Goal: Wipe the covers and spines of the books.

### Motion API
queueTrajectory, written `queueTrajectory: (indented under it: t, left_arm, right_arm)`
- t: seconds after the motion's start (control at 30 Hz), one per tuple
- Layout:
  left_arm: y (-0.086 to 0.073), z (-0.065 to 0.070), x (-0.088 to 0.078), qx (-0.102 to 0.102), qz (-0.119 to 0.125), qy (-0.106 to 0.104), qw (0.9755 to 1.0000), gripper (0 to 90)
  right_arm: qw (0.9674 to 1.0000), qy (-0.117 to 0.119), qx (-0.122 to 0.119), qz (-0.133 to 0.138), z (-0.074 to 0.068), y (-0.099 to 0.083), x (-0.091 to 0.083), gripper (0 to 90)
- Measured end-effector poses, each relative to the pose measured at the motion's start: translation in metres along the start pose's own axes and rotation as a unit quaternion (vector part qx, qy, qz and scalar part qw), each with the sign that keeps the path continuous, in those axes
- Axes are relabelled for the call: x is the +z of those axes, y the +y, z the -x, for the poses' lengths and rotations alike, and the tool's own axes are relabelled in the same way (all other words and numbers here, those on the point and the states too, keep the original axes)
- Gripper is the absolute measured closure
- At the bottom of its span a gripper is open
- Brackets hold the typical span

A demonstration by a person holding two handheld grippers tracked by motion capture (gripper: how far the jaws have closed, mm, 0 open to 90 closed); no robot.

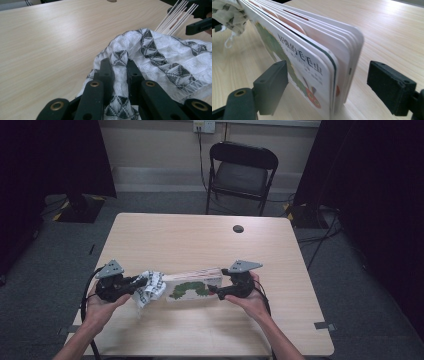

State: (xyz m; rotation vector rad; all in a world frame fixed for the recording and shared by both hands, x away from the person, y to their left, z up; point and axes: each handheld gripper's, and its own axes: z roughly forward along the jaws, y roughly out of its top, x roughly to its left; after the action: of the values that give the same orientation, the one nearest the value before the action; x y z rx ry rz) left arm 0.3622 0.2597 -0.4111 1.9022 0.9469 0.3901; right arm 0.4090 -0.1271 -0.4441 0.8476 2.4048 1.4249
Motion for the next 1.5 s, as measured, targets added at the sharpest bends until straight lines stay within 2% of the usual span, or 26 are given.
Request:
queueTrajectory:
  t: [0.17,0.27,0.43,0.53,0.7,0.77,0.8,0.87,0.93,1.03,1.13,1.2,1.3,1.4,1.5]
  left_arm:
    - [0.000,0.003,0.009,-0.006,0.002,-0.007,1.0000,79.2]
    - [-0.005,0.005,0.015,-0.011,0.002,-0.013,0.9999,79.2]
    - [-0.012,0.011,0.024,-0.004,-0.008,-0.016,0.9998,79.2]
    - [-0.015,0.016,0.032,0.011,-0.024,-0.018,0.9995,79.2]
    - [-0.019,0.017,0.038,0.009,-0.030,-0.018,0.9993,79.3]
    - [-0.022,0.018,0.042,0.019,-0.042,-0.011,0.9989,79.3]
    - [-0.024,0.020,0.044,0.018,-0.046,-0.010,0.9987,79.4]
    - [-0.028,0.019,0.049,0.029,-0.065,-0.005,0.9974,79.4]
    - [-0.031,0.019,0.052,0.027,-0.074,-0.005,0.9969,79.4]
    - [-0.031,0.018,0.051,0.017,-0.068,-0.010,0.9975,79.4]
    - [-0.029,0.020,0.047,0.017,-0.060,-0.015,0.9979,79.5]
    - [-0.026,0.019,0.041,0.005,-0.042,-0.027,0.9988,79.4]
    - [-0.020,0.021,0.031,-0.004,-0.013,-0.029,0.9995,79.2]
    - [-0.018,0.025,0.022,-0.005,0.002,-0.027,0.9996,78.8]
    - [-0.017,0.025,0.019,-0.017,0.011,-0.028,0.9994,78.4]
  right_arm:
    - [0.9998,0.021,-0.005,-0.002,-0.003,-0.003,0.012,20.9]
    - [0.9999,0.007,-0.012,-0.001,-0.006,-0.004,0.014,23.6]
    - [0.9999,0.005,-0.015,0.002,-0.005,-0.005,0.012,30.6]
    - [0.9998,0.003,-0.017,0.003,-0.004,-0.005,0.012,33.8]
    - [0.9997,-0.001,-0.024,0.004,-0.005,-0.007,0.011,36.5]
    - [0.9997,0.000,-0.026,0.004,-0.005,-0.007,0.010,37.1]
    - [0.9996,-0.002,-0.027,0.004,-0.006,-0.007,0.010,37.3]
    - [0.9996,-0.001,-0.028,0.004,-0.006,-0.007,0.010,37.6]
    - [0.9996,-0.002,-0.029,0.003,-0.007,-0.008,0.009,38.3]
    - [0.9995,-0.002,-0.029,0.007,-0.007,-0.009,0.008,40.2]
    - [0.9995,-0.001,-0.030,0.006,-0.007,-0.010,0.007,42.0]
    - [0.9995,-0.001,-0.031,0.007,-0.008,-0.010,0.006,42.5]
    - [0.9994,0.000,-0.034,0.006,-0.010,-0.010,0.006,43.6]
    - [0.9992,0.001,-0.039,0.005,-0.012,-0.011,0.006,44.5]
    - [0.9991,0.000,-0.041,0.006,-0.014,-0.011,0.007,44.8]
